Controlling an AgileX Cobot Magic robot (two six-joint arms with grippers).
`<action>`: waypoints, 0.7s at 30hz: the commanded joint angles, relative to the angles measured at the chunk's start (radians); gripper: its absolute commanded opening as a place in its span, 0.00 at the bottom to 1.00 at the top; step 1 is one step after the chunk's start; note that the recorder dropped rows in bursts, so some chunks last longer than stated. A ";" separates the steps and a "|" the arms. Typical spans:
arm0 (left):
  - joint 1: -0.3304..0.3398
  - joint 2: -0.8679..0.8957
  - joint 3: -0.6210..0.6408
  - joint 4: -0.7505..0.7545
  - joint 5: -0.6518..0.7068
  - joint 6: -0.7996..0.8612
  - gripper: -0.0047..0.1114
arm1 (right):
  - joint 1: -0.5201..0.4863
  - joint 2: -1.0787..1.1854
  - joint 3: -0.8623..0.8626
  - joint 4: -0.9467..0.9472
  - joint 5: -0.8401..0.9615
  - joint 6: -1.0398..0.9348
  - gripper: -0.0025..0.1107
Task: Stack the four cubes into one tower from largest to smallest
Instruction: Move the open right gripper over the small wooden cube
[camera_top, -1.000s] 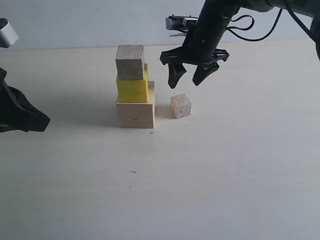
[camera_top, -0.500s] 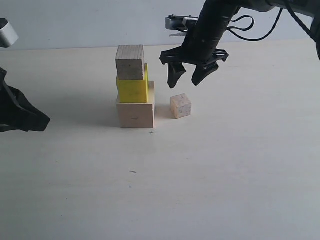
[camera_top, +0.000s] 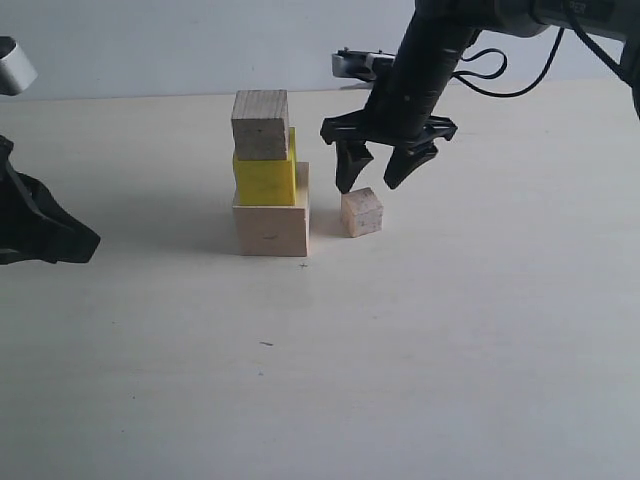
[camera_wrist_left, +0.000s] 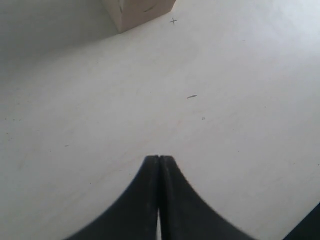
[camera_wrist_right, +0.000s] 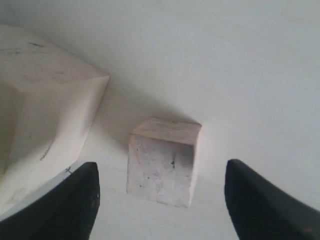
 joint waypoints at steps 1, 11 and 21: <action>-0.001 0.002 0.003 -0.003 -0.001 -0.004 0.04 | -0.003 -0.005 0.003 0.025 -0.004 -0.044 0.62; -0.001 0.002 0.003 -0.003 -0.008 -0.004 0.04 | -0.003 -0.005 0.003 0.029 -0.010 -0.068 0.62; -0.001 0.002 0.003 -0.003 -0.009 -0.004 0.04 | -0.003 0.001 0.003 0.038 -0.027 -0.068 0.62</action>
